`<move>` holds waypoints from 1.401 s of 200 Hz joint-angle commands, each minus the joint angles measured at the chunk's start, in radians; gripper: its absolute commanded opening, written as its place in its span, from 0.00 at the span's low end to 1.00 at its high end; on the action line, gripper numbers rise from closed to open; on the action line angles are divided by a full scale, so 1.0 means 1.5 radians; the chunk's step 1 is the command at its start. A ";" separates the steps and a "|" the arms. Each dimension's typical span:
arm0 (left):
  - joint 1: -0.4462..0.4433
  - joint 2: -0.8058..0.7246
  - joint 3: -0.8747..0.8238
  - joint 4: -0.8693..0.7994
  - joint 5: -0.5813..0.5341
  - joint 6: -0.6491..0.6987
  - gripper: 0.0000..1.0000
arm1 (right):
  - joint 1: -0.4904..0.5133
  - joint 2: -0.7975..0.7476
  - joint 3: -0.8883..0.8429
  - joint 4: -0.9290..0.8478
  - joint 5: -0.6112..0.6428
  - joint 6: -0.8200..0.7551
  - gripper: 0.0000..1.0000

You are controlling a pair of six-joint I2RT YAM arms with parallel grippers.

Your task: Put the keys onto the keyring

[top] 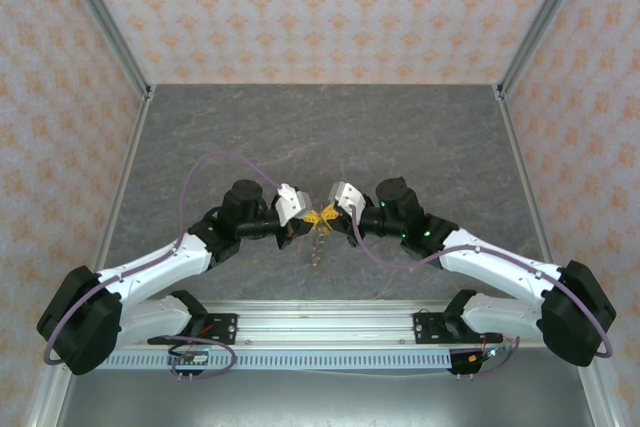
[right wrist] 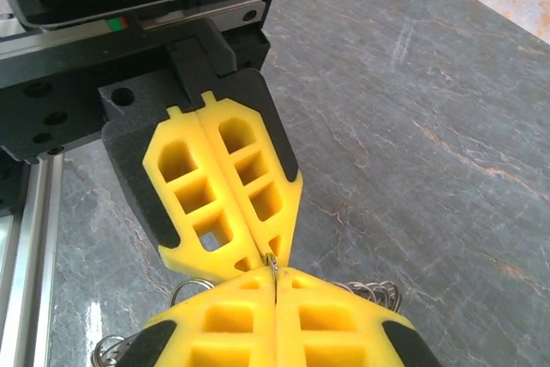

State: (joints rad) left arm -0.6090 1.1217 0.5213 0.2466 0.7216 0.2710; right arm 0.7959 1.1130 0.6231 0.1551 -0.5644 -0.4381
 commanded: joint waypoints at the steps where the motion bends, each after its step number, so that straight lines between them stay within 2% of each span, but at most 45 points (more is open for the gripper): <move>1: -0.007 -0.008 0.016 0.021 0.007 0.015 0.00 | -0.001 -0.002 0.015 -0.019 0.056 0.013 0.00; 93: -0.007 -0.009 0.019 0.008 0.009 0.027 0.00 | -0.001 0.011 0.044 -0.096 0.142 0.054 0.00; 132: -0.007 -0.008 0.021 0.002 0.012 0.034 0.00 | -0.001 0.025 0.079 -0.146 0.114 0.070 0.00; 149: -0.007 -0.009 0.020 0.003 0.010 0.034 0.00 | -0.001 0.036 0.101 -0.181 0.135 0.094 0.00; 184: -0.007 -0.013 0.020 0.006 0.009 0.035 0.00 | -0.001 0.062 0.113 -0.228 0.113 0.031 0.00; 230: -0.008 -0.003 0.026 0.001 0.021 0.042 0.00 | -0.002 0.082 0.133 -0.236 0.075 0.009 0.01; 258: -0.008 -0.002 0.026 0.003 0.021 0.043 0.00 | -0.001 0.084 0.135 -0.241 0.095 0.003 0.05; 269: -0.008 -0.002 0.025 0.002 0.020 0.043 0.00 | -0.002 0.081 0.133 -0.243 0.110 0.004 0.12; 280: -0.008 -0.002 0.026 0.003 0.021 0.043 0.00 | -0.004 0.076 0.130 -0.246 0.116 -0.002 0.12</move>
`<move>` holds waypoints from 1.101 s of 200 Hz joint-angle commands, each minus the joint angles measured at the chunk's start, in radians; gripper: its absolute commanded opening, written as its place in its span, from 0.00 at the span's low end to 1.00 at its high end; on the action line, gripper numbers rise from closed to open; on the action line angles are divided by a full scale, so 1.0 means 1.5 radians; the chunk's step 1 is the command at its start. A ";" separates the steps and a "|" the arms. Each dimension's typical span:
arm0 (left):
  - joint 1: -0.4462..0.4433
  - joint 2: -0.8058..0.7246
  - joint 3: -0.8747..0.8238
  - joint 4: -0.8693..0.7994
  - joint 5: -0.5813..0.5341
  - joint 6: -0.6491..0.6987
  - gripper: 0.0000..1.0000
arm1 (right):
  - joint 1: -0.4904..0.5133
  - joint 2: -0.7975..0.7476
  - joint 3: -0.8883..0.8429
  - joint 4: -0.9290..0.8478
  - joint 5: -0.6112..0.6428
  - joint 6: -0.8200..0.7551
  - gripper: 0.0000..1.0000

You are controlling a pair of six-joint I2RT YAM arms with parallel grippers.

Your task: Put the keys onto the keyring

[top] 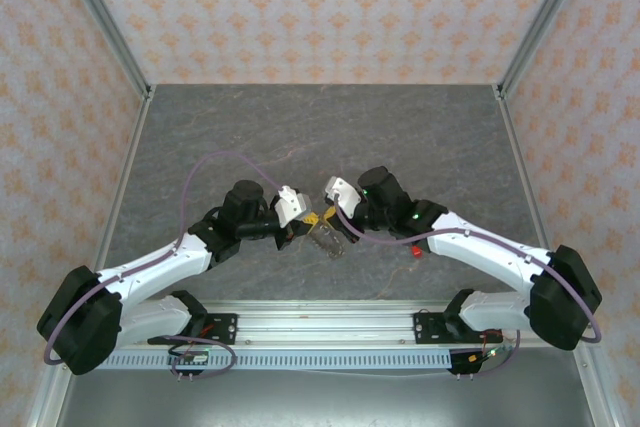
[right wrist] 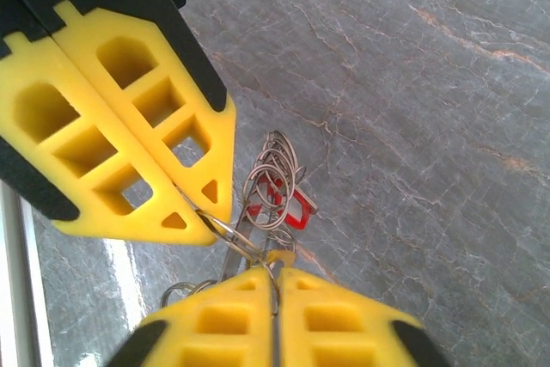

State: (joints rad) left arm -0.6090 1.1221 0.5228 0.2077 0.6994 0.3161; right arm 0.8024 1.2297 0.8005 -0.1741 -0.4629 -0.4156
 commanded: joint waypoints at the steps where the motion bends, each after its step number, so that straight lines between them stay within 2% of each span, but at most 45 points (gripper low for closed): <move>1: -0.008 -0.002 0.025 0.029 0.036 0.013 0.00 | -0.008 -0.003 0.011 -0.027 0.049 -0.017 0.12; 42: -0.008 -0.003 0.021 0.044 0.033 0.011 0.00 | -0.023 -0.057 -0.019 -0.022 0.040 -0.041 0.21; 68: -0.008 0.000 0.024 0.047 0.043 0.013 0.00 | -0.041 -0.099 -0.046 -0.004 0.007 -0.050 0.21; 106: -0.008 0.008 0.034 0.035 0.067 0.021 0.00 | -0.058 -0.132 -0.062 0.002 -0.077 -0.075 0.20; 148: -0.008 0.019 0.050 0.021 0.089 0.027 0.00 | -0.057 -0.128 -0.067 0.048 -0.215 -0.087 0.22; 169: -0.008 0.026 0.058 0.012 0.102 0.032 0.00 | -0.057 -0.123 -0.078 0.095 -0.204 -0.068 0.24; 220: -0.008 0.032 0.067 0.003 0.113 0.038 0.00 | -0.057 -0.101 -0.075 0.099 -0.197 -0.079 0.24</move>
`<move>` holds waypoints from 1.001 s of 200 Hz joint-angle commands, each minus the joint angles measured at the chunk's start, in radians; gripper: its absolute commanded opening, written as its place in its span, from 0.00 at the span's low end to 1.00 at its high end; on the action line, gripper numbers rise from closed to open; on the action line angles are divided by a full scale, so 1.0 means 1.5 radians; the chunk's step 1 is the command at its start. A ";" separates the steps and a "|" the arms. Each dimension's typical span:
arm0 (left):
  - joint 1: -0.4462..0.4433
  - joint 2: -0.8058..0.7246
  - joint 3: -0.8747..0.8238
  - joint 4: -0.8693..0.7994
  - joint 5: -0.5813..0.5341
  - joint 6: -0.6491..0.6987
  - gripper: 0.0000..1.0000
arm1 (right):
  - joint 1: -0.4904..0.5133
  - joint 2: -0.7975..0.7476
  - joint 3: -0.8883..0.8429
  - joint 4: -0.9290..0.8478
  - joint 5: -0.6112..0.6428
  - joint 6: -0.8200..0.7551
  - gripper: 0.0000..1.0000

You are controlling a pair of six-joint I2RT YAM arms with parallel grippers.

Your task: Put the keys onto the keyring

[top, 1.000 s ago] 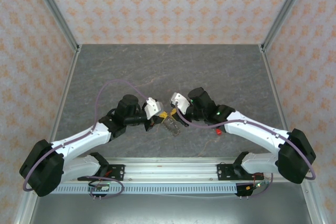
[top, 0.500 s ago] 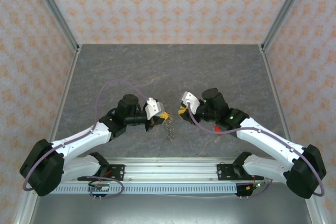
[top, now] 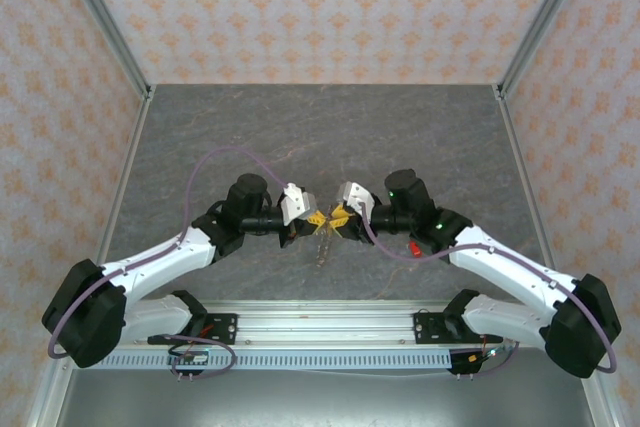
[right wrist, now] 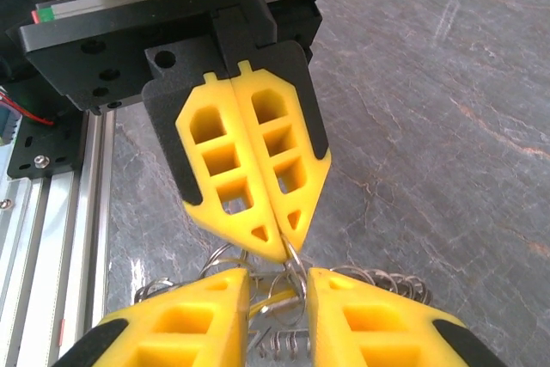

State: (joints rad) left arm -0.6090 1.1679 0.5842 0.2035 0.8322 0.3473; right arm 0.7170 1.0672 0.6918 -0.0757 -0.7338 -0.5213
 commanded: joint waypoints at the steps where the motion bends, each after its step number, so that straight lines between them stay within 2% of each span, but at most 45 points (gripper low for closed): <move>1: -0.008 0.002 0.025 0.004 0.025 0.017 0.00 | 0.000 0.007 -0.003 0.033 -0.016 -0.009 0.24; 143: -0.008 -0.018 0.016 0.002 0.025 0.014 0.00 | -0.002 0.035 -0.018 0.044 0.013 -0.034 0.20; 200: -0.008 -0.020 0.009 0.012 0.020 0.009 0.00 | -0.001 0.037 -0.019 0.051 0.007 -0.034 0.03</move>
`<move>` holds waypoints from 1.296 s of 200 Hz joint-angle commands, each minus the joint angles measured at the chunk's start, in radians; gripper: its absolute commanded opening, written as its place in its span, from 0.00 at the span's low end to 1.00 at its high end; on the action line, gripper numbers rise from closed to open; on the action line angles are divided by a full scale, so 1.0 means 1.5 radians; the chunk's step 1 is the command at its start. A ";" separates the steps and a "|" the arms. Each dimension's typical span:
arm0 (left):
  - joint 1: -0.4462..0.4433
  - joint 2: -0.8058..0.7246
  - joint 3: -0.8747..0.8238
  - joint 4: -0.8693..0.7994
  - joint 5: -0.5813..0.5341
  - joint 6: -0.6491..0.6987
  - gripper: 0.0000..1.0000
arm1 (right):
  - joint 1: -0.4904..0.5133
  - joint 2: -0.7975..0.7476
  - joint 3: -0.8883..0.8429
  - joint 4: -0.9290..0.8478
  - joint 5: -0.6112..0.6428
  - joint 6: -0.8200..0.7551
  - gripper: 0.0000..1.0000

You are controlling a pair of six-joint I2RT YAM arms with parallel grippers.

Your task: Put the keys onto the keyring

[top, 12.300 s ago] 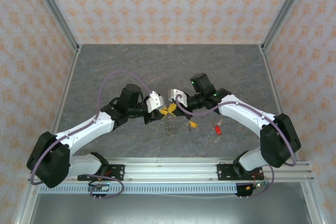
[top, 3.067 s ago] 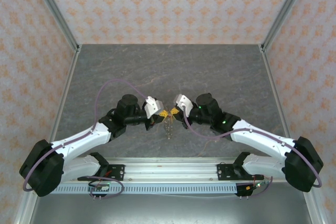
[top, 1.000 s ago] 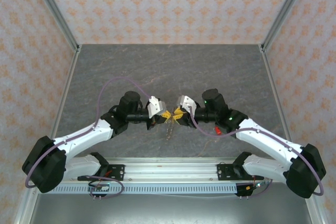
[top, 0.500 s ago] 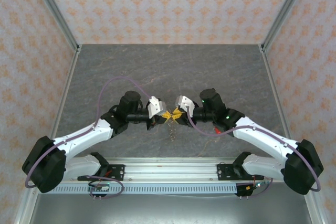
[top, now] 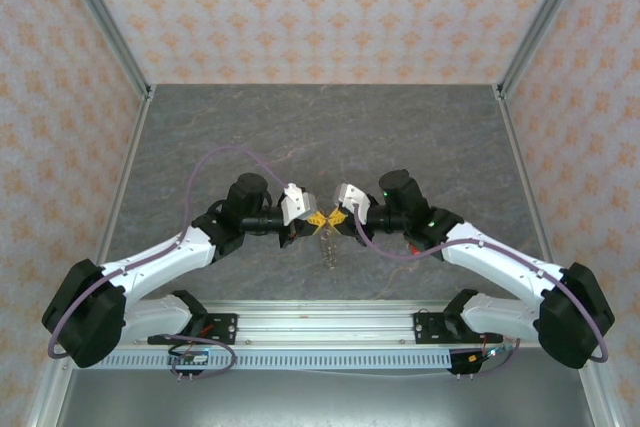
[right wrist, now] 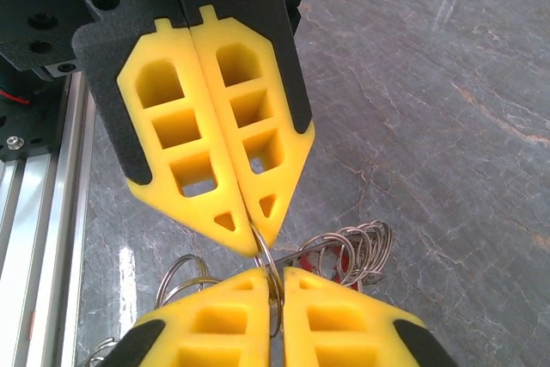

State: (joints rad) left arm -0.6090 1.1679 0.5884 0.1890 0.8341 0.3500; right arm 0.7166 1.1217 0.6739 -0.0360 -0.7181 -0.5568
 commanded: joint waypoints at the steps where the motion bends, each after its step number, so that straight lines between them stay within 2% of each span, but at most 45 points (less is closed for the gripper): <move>1: -0.008 -0.020 0.007 0.022 0.018 0.007 0.00 | -0.001 0.000 -0.006 0.024 -0.004 -0.011 0.03; 13: -0.008 -0.019 0.008 0.015 0.011 0.011 0.00 | -0.001 -0.003 -0.002 0.021 -0.006 -0.011 0.00; 25: -0.009 -0.017 0.014 -0.008 0.002 0.023 0.07 | -0.001 -0.004 0.006 0.008 -0.012 -0.015 0.00; 68: -0.016 -0.002 0.054 -0.113 -0.016 0.088 0.16 | -0.001 0.002 0.041 -0.051 -0.027 -0.037 0.00; 130: -0.025 0.039 0.119 -0.234 -0.036 0.162 0.17 | 0.000 0.006 0.068 -0.084 -0.028 -0.052 0.00; 239: -0.025 0.046 0.131 -0.194 -0.012 0.146 0.16 | 0.012 0.015 0.082 -0.090 -0.013 -0.047 0.00; 259: -0.026 0.044 0.132 -0.194 -0.019 0.146 0.10 | 0.012 0.014 0.083 -0.092 -0.010 -0.048 0.00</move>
State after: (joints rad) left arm -0.6353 1.2358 0.7612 -0.1345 0.7963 0.5728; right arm 0.7280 1.1439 0.7525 -0.1894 -0.7296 -0.6159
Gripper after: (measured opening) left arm 0.129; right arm 0.040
